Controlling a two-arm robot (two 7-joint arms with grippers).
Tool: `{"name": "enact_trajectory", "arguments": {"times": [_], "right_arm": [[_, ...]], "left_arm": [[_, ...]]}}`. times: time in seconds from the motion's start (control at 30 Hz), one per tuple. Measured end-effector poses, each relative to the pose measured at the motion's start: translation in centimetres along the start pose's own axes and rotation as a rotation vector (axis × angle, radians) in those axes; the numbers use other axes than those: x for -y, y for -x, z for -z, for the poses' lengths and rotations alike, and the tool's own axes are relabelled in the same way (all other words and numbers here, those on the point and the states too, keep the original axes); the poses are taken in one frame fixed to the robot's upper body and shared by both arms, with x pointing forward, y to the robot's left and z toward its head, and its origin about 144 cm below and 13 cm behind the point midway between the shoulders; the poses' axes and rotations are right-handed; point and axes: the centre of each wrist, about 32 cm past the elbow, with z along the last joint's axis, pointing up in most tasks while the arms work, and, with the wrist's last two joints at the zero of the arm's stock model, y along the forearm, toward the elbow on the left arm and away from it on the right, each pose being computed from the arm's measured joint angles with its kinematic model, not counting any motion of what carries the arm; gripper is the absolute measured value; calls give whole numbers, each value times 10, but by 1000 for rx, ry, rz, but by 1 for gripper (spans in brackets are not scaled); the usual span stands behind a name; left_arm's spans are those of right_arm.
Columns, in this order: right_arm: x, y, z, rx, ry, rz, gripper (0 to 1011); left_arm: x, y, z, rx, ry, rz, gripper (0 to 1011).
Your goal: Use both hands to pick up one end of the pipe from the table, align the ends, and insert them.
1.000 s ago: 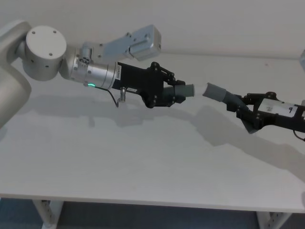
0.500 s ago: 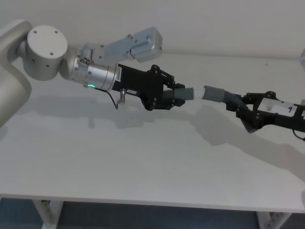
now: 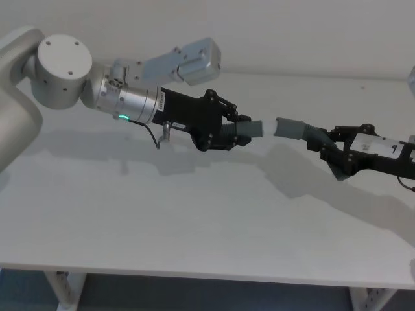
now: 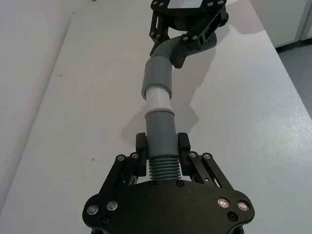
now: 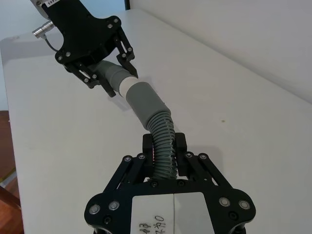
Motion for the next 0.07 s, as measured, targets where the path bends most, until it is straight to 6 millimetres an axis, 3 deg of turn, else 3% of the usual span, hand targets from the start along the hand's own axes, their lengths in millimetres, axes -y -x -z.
{"name": "enact_trajectory", "arguments": {"times": [0.07], "right_arm": [[0, 0, 0, 0, 0, 0, 255]], "left_arm": [[0, 0, 0, -1, -1, 1, 368]]}}
